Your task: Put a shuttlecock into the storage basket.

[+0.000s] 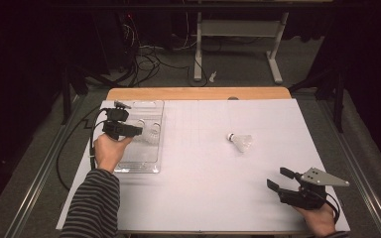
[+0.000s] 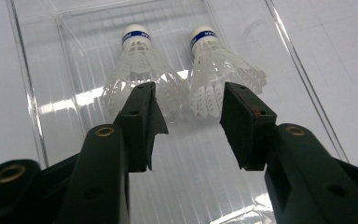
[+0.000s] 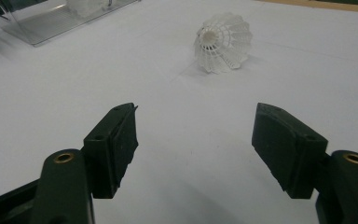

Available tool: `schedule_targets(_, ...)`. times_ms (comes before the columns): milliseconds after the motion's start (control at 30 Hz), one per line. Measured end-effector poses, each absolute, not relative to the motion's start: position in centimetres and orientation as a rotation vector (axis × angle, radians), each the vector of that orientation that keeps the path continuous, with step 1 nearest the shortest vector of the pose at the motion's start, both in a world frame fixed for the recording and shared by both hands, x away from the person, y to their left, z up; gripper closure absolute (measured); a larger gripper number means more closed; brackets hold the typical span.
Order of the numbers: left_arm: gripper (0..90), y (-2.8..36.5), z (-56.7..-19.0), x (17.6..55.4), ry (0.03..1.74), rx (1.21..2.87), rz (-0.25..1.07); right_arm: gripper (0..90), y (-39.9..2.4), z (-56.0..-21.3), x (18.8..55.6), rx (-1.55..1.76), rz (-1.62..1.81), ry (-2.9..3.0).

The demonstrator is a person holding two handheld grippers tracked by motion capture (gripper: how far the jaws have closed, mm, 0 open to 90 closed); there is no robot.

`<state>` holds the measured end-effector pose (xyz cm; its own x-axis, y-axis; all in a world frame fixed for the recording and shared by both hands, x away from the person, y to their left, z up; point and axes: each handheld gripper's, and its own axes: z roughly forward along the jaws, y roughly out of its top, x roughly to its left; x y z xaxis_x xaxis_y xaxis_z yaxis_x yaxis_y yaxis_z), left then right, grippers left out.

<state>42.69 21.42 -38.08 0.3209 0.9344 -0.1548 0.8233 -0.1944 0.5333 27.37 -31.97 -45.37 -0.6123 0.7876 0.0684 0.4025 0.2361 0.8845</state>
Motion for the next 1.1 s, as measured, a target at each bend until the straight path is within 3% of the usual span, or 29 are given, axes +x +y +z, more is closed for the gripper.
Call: schedule_targets(1100,49.1,20.9,-37.7,40.7,1.482,2.074,0.275,31.5,-32.0,-45.4,27.4,1.091,1.336,2.123)
